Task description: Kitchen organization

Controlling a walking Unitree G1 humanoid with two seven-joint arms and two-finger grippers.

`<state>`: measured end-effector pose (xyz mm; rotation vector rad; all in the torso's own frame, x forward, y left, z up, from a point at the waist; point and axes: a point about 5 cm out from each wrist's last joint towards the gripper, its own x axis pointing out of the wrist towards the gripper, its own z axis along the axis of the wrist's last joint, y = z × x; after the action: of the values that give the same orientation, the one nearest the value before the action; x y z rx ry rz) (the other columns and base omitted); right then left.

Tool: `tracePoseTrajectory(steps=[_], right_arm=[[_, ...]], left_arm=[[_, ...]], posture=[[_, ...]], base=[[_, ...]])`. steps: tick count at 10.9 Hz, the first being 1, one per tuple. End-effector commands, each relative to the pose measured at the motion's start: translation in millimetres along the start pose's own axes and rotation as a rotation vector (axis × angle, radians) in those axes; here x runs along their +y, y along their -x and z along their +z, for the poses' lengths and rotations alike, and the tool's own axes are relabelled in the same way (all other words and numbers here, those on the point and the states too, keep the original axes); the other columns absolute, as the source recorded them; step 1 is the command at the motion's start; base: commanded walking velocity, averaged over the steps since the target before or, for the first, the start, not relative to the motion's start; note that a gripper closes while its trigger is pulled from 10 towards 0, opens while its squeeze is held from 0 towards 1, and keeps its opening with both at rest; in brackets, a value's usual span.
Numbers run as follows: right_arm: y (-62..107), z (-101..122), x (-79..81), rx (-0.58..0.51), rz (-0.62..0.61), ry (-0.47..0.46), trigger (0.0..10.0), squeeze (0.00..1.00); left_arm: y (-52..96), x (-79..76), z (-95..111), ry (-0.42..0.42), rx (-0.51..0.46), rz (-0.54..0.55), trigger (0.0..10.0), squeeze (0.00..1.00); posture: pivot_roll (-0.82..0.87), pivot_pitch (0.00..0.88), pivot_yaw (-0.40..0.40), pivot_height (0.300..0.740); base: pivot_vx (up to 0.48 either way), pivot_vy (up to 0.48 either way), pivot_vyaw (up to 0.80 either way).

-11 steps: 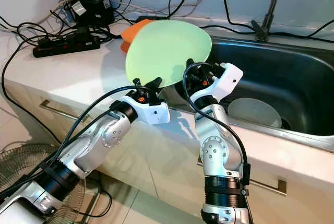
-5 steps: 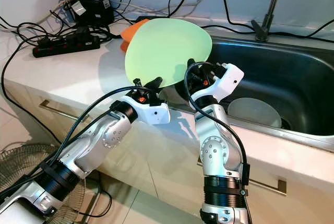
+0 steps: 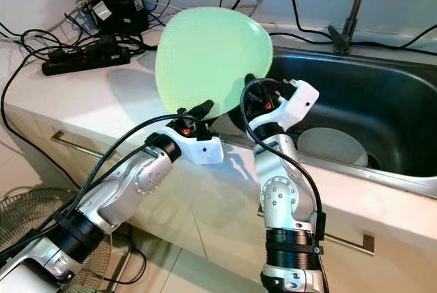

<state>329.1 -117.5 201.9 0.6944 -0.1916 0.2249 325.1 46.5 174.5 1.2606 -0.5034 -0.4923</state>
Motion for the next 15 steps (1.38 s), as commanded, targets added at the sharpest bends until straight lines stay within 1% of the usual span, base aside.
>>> tracePoseTrajectory(steps=[1,3,4,6,8,10,11,12,13,14,15], right_arm=[[0.9,-8,-3.7,0.04,-0.026,0.017,0.0,0.0],[-0.3,-3,-7.1,0.016,-0.056,0.008,0.0,0.0],[-1.0,0,-9.1,0.002,-0.07,0.003,0.0,0.0],[-3.5,14,-19.2,-0.066,-0.128,-0.01,0.0,0.0],[-5.3,36,-32.8,-0.155,-0.186,-0.029,0.0,0.0],[-3.1,62,-52.5,-0.25,-0.253,-0.036,0.0,0.0],[-0.1,73,-59.8,-0.305,-0.279,-0.054,0.0,0.0],[0.9,76,-61.9,-0.319,-0.286,-0.052,0.0,0.0],[1.7,79,-66.1,-0.327,-0.303,-0.041,0.0,0.0],[1.9,78,-70.4,-0.321,-0.331,-0.02,0.0,0.0],[1.5,78,-71.8,-0.318,-0.341,-0.001,0.0,0.0]], left_arm=[[-2.7,18.6,2,-0.009,-0.021,0.082,10.0,1.0],[-2.8,19.5,3,-0.014,-0.028,0.088,10.0,1.0],[-2.8,20.3,3,-0.014,-0.03,0.094,10.0,0.0],[-3.0,21.9,4,-0.013,-0.036,0.107,10.0,0.0],[-2.8,22.4,4,-0.008,-0.041,0.114,10.0,0.0],[-2.3,23.0,4,-0.005,-0.043,0.12,10.0,0.0],[-1.7,24.1,4,0.001,-0.044,0.13,10.0,0.0],[-1.5,24.6,4,0.006,-0.043,0.134,10.0,0.0],[-1.0,24.9,2,0.044,-0.032,0.144,10.0,0.0],[-0.2,21.8,-5,0.282,0.025,0.163,10.0,0.0],[0.9,17.2,-11,0.46,0.076,0.161,10.0,0.0]], posture=[[0.06,0.042,0.116,0.74],[0.06,0.041,0.115,0.74],[0.06,0.041,0.115,0.74],[0.07,0.035,0.116,0.74],[0.07,0.036,0.116,0.74],[0.07,0.035,0.115,0.74],[0.07,0.035,0.115,0.74],[0.07,0.035,0.115,0.74],[0.07,0.038,0.119,0.74],[0.07,0.039,0.119,0.74],[0.07,0.039,0.119,0.74]], base=[[0.0,0.0,0.0],[0.0,0.0,0.0],[0.0,0.0,0.0],[0.0,0.0,0.0],[0.0,0.0,0.0],[0.0,0.0,0.0],[0.0,0.0,0.0],[0.0,0.0,0.0],[0.0,0.0,0.0],[0.0,0.0,0.0],[0.0,0.0,0.0]])
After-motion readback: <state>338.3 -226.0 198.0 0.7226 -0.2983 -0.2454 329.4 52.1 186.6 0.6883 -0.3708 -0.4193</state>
